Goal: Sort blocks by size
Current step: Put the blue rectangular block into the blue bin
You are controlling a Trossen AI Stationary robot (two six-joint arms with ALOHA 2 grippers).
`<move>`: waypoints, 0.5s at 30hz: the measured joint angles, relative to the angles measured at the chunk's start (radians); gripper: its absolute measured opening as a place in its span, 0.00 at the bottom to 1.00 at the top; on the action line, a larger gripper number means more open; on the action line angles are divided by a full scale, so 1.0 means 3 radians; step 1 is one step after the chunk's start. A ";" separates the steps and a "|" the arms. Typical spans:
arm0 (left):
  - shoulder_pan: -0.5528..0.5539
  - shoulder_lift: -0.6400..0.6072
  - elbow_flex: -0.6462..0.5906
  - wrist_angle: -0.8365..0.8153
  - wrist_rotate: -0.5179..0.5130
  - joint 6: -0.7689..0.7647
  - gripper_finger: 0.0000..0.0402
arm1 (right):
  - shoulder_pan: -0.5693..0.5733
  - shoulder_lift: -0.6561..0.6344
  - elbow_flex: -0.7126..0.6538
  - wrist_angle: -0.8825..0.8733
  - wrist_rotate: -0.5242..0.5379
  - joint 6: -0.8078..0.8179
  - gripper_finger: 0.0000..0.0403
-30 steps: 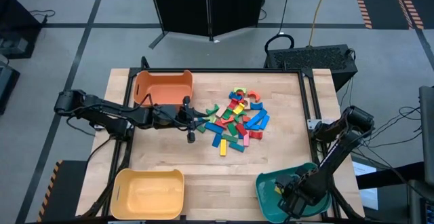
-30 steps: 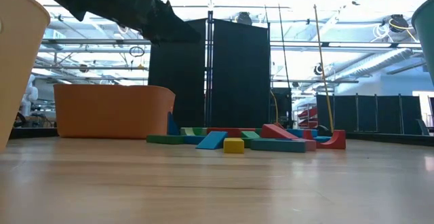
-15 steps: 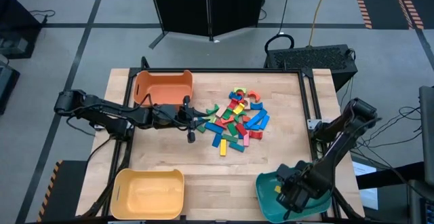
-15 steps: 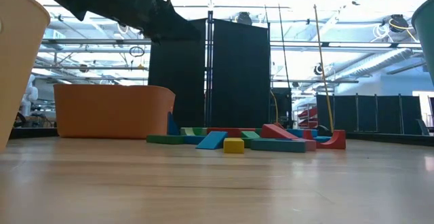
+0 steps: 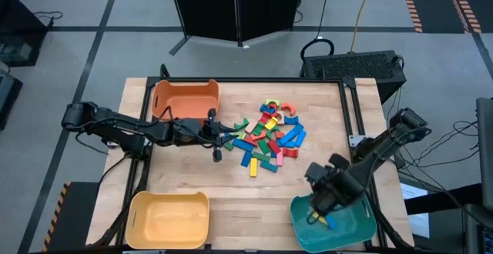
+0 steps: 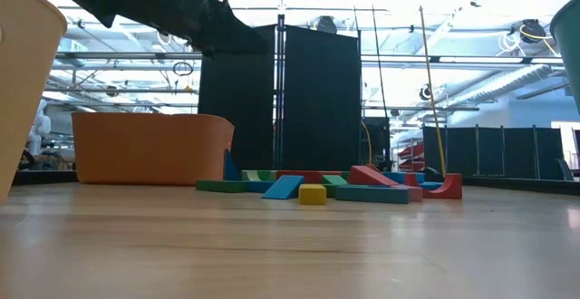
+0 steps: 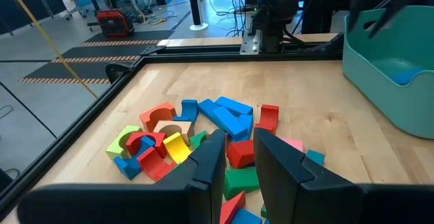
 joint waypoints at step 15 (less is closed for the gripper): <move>0.0000 0.0000 0.0000 -0.0004 0.0000 0.0000 0.20 | -0.1320 -0.0001 0.0000 0.0343 0.0335 -0.2043 0.30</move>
